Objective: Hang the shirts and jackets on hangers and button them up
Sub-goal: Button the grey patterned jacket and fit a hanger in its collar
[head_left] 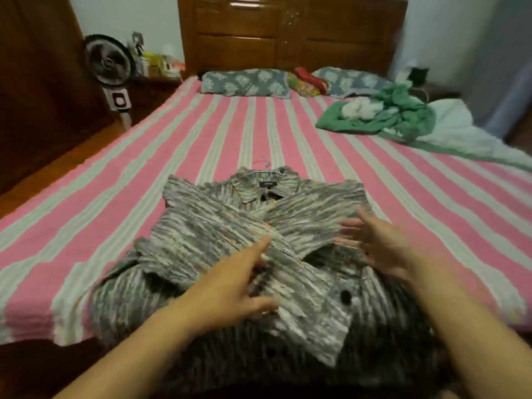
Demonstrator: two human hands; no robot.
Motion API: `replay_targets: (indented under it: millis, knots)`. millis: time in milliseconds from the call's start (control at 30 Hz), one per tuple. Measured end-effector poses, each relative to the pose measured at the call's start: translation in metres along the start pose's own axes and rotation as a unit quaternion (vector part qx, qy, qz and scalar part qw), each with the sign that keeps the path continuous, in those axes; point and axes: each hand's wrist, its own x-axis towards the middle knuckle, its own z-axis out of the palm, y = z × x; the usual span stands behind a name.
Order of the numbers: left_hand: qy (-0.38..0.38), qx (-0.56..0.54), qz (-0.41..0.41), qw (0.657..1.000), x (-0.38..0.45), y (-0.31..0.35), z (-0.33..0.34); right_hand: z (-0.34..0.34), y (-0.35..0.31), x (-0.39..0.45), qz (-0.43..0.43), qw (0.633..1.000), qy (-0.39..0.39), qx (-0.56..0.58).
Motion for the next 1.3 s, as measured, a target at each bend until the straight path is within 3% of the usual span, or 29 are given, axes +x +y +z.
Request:
replay_targets:
  millis: [100,200,333,400,433,533,600,667,733,800,933,1000,1100,1167,1233,1300]
  knots:
    - [-0.046,0.166,0.064,0.983,-0.001,-0.003,0.013,-0.018,0.017,-0.006,-0.063,0.975,-0.026,-0.211]
    - [-0.034,0.166,0.04,0.985,0.003,0.002,0.014,-0.031,0.013,-0.014,-0.103,0.859,-0.117,-0.487]
    - [-0.031,0.152,0.021,0.988,0.008,0.003,0.012,-0.021,0.01,-0.028,-0.106,0.795,-0.238,-0.547]
    - [-0.076,0.191,-0.002,0.979,0.006,0.009,0.019,-0.016,0.02,-0.023,-0.165,0.73,-0.229,-0.623]
    - [-0.095,0.206,-0.019,0.974,0.004,0.012,0.023,-0.012,0.027,-0.018,-0.202,0.715,-0.195,-0.641]
    - [-0.068,0.246,-0.057,0.965,-0.001,0.002,0.024,-0.007,0.033,-0.003,-0.327,0.8,0.005,-0.503]
    - [-0.006,0.271,-0.065,0.96,0.001,-0.012,0.013,-0.014,0.019,0.005,-0.419,0.8,0.181,-0.39]
    - [0.021,0.275,-0.078,0.958,0.005,-0.026,0.003,-0.017,0.004,0.006,-0.455,0.788,0.247,-0.332]
    - [0.026,0.271,-0.069,0.96,0.009,-0.039,-0.004,-0.016,0.007,0.015,-0.358,0.821,0.175,-0.409]
    - [0.034,0.235,-0.045,0.97,0.01,-0.049,-0.01,-0.016,0.025,0.021,-0.224,0.829,0.089,-0.504]
    - [0.109,0.226,-0.051,0.967,0.009,-0.053,-0.042,-0.02,0.023,0.017,-0.275,0.865,0.12,-0.402]
    - [0.112,0.252,-0.094,0.956,0.008,-0.044,-0.06,-0.011,0.021,0.011,-0.311,0.873,0.069,-0.369]
    - [-0.063,0.333,-0.195,0.92,0.001,-0.03,-0.058,0.006,0.031,0.007,-0.334,0.793,-0.06,-0.505]
    - [-0.143,0.281,-0.2,0.928,-0.004,-0.01,-0.045,0.006,0.033,0.011,-0.305,0.744,-0.097,-0.586]
    - [-0.072,0.12,-0.123,0.982,0.003,0.031,-0.027,0.003,0.029,0.012,-0.309,0.748,-0.103,-0.579]
    - [0.032,-0.045,-0.084,0.995,0.023,0.076,-0.006,0.005,0.024,0.009,-0.32,0.755,-0.114,-0.561]
